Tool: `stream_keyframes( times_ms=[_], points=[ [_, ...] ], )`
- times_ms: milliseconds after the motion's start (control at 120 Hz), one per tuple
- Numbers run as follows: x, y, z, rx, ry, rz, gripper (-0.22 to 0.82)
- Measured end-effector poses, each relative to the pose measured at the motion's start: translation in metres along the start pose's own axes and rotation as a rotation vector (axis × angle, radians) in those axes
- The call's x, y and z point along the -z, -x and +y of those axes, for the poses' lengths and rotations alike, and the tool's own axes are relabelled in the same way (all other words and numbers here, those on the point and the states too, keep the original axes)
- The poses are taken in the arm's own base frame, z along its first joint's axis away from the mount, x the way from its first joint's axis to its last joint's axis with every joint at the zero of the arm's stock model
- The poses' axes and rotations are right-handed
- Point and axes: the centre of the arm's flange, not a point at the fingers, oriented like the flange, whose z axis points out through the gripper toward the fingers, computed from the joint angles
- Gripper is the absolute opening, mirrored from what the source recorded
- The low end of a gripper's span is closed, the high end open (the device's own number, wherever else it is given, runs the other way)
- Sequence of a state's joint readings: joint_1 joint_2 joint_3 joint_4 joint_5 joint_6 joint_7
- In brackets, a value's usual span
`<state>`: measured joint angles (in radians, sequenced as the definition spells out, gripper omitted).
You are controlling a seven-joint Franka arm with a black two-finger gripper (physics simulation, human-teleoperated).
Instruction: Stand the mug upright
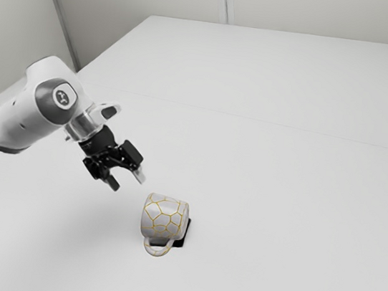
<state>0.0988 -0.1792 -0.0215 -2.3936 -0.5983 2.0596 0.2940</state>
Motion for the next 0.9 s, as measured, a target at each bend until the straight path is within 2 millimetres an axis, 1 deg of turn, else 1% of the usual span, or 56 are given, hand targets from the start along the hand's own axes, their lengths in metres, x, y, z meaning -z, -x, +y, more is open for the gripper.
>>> stream_keyframes(
  times_ms=[100, 217, 358, 583, 733, 900],
  points=[
    [-0.012, 0.000, -0.012, -0.001, 0.064, 0.021, 0.60],
    [-0.025, -0.001, -0.032, 0.000, 0.138, 0.048, 0.60],
    [-0.044, -0.001, -0.043, -0.035, 0.195, 0.053, 0.60],
    [-0.056, 0.002, -0.037, -0.120, 0.303, 0.040, 0.60],
    [-0.070, 0.007, -0.035, -0.149, 0.385, 0.012, 0.60],
    [-0.082, 0.007, -0.028, -0.180, 0.454, 0.007, 0.60]
  ],
)
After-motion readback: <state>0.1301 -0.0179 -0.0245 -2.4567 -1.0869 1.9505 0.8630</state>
